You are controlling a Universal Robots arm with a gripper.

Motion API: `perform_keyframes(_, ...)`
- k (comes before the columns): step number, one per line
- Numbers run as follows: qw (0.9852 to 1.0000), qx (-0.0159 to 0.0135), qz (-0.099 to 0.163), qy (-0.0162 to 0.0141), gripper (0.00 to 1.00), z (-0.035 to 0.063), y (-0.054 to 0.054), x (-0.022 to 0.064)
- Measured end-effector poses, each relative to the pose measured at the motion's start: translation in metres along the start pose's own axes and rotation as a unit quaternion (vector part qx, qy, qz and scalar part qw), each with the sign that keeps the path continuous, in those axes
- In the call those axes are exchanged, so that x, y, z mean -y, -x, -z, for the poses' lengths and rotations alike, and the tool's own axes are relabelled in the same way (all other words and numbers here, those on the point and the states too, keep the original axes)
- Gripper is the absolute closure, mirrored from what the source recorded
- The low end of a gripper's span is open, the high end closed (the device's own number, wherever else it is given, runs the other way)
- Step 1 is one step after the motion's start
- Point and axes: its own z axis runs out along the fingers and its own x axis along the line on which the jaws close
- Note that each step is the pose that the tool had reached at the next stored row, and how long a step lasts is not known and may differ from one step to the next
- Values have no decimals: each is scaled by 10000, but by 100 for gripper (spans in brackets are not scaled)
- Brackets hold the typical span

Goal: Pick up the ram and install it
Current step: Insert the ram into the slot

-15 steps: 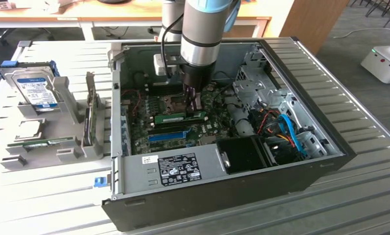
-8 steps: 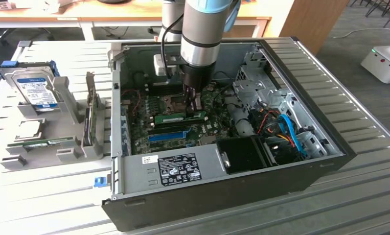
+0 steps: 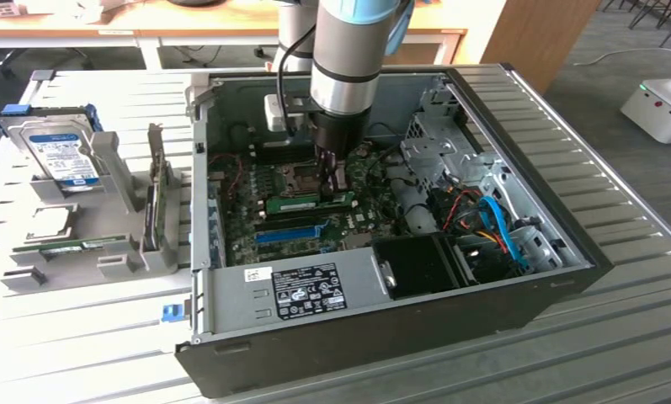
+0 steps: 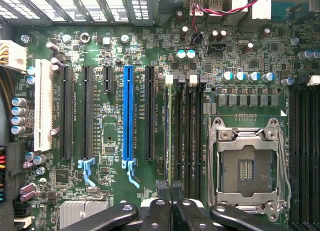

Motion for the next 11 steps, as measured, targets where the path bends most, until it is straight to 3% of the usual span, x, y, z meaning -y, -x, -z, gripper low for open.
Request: perform_keyframes(11, 10000, 1, 0, -1, 88, -1, 0, -4)
